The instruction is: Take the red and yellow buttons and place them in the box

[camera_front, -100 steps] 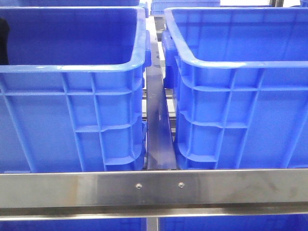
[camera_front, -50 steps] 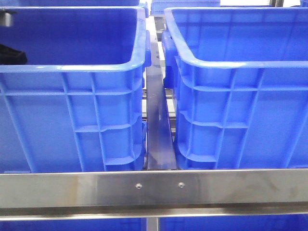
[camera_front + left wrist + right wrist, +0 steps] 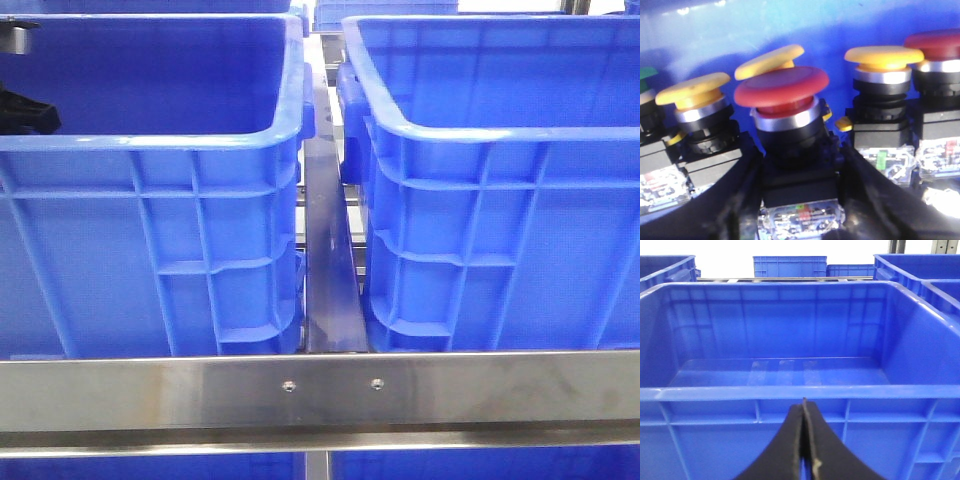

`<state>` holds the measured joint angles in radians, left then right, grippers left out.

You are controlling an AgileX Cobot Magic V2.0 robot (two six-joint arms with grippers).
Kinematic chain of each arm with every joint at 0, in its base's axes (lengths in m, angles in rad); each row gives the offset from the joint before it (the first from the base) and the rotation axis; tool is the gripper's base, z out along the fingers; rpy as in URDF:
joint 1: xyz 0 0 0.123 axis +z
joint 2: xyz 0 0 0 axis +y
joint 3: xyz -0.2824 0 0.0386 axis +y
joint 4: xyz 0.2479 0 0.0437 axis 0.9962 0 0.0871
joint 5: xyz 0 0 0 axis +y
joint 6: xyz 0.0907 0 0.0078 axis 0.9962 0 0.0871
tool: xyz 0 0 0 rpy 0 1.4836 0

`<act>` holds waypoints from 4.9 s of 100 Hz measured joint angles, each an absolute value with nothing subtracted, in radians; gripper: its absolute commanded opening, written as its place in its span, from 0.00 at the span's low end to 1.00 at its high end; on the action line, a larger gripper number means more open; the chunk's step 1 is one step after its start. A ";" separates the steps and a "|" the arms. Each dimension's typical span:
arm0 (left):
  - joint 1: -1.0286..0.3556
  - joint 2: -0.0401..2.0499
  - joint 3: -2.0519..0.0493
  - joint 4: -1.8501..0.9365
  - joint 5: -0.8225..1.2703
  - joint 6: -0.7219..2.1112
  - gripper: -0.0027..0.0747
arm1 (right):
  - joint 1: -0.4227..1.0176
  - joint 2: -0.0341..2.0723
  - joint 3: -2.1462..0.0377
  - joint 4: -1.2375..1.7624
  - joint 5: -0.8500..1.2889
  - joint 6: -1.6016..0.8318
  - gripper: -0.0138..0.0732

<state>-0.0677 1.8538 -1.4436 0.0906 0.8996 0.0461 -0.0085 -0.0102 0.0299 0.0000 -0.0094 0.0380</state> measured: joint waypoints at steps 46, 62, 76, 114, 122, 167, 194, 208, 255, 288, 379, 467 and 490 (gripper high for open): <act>-0.068 1.743 -1.444 -0.069 0.889 0.159 0.14 | -0.009 -0.010 0.030 0.000 -0.009 0.038 0.08; -0.068 1.654 -1.444 -0.263 0.891 0.326 0.14 | -0.009 -0.010 0.030 0.000 -0.009 0.038 0.08; -0.068 1.591 -1.444 -0.449 0.918 0.489 0.14 | -0.009 -0.010 0.030 0.000 -0.009 0.038 0.08; -0.241 1.551 -1.435 -0.733 0.990 0.747 0.14 | -0.009 -0.010 0.030 0.000 -0.009 0.038 0.08; -0.307 1.551 -1.433 -0.737 0.990 0.754 0.14 | -0.009 -0.010 0.030 0.000 -0.009 0.038 0.08; -0.497 1.551 -1.433 -0.741 0.995 0.758 0.14 | -0.009 -0.010 0.030 0.000 0.015 0.038 0.08; -0.497 1.551 -1.433 -0.741 0.995 0.759 0.14 | -0.009 0.007 -0.156 0.000 0.282 0.042 0.08; -0.497 1.551 -1.433 -0.741 0.995 0.759 0.14 | -0.009 0.093 -0.304 0.000 0.447 0.042 0.08; -0.497 1.551 -1.433 -0.741 0.995 0.759 0.14 | -0.009 0.496 -0.667 0.064 0.770 0.042 0.91; -0.497 1.551 -1.433 -0.741 0.995 0.759 0.14 | -0.009 0.682 -0.789 0.399 0.785 -0.061 0.90; -0.497 1.551 -1.433 -0.741 0.995 0.759 0.14 | 0.246 1.374 -1.137 1.265 0.863 -0.561 0.90; -0.497 1.551 -1.433 -0.742 0.995 0.759 0.84 | 0.262 1.453 -1.181 1.272 0.843 -0.579 0.41; -0.497 1.551 -1.433 -0.744 0.993 0.759 0.84 | 0.228 1.453 -1.207 1.253 0.824 -0.636 0.41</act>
<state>-0.4972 1.5505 -1.4331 -0.7437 0.9931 0.7593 0.2283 1.4532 -1.2070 1.2527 0.8237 -0.6364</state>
